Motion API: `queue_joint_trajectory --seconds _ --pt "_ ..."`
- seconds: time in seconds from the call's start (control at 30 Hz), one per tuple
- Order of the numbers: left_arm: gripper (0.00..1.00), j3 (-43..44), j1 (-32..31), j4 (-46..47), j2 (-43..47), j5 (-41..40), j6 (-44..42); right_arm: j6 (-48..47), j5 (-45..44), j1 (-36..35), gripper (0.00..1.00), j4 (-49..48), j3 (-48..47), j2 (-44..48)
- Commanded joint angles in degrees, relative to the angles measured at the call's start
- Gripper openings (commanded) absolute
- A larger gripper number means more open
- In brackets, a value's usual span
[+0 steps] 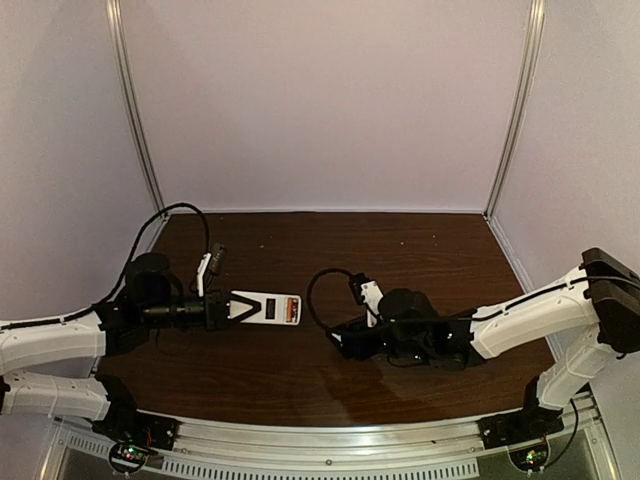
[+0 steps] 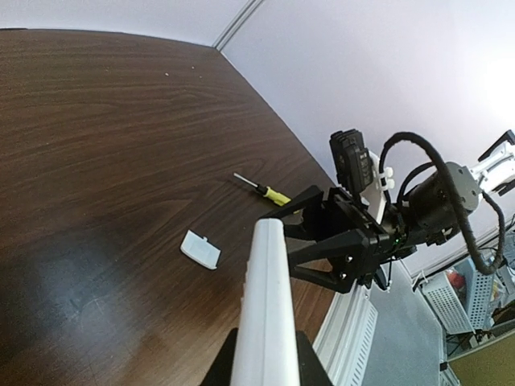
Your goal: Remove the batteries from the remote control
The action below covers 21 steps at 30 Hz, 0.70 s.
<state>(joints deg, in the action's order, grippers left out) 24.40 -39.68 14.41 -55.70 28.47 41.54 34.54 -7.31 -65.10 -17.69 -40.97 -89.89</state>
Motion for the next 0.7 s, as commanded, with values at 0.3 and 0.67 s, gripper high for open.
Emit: queue_joint_trajectory --seconds 0.3,0.67 --pt "0.0 -2.28 0.37 11.78 0.11 8.57 3.09 -3.97 22.4 0.17 0.87 -19.13 7.34 7.49" --pt "0.0 -3.66 0.36 18.23 0.33 13.95 6.34 -3.55 27.16 -0.16 0.82 -25.36 3.26 5.01"
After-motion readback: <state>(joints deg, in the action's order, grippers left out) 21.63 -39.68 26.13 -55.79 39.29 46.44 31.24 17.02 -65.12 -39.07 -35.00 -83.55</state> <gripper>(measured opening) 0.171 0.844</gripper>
